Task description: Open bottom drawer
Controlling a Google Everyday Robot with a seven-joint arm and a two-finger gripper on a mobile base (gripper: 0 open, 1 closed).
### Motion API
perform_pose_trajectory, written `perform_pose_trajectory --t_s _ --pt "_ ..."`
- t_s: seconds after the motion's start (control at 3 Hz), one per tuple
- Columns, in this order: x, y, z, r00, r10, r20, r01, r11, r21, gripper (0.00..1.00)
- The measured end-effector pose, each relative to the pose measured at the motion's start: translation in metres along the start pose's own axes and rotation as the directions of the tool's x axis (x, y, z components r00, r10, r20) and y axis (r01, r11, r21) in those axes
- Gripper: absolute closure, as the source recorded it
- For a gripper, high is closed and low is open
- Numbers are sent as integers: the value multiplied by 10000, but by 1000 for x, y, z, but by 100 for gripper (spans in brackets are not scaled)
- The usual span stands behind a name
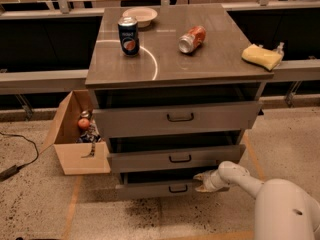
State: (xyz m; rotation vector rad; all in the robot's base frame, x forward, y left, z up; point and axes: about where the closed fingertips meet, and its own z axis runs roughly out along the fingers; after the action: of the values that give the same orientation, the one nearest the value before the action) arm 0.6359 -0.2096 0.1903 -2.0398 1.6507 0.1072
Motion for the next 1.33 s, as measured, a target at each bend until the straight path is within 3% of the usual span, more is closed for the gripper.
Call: perform_pose_trajectory --t_s 0.33,0.67,1.0,1.33 --pt "-18 34 -23 9990 365 252 -344 9963 -790 37" --pt "-40 71 -41 9965 705 445 -620 9833 -1710 15" --pt "-57 76 -54 9957 726 573 -611 9817 -1806 0" --pt "-65 67 -63 9959 716 557 -624 9865 -1512 13"
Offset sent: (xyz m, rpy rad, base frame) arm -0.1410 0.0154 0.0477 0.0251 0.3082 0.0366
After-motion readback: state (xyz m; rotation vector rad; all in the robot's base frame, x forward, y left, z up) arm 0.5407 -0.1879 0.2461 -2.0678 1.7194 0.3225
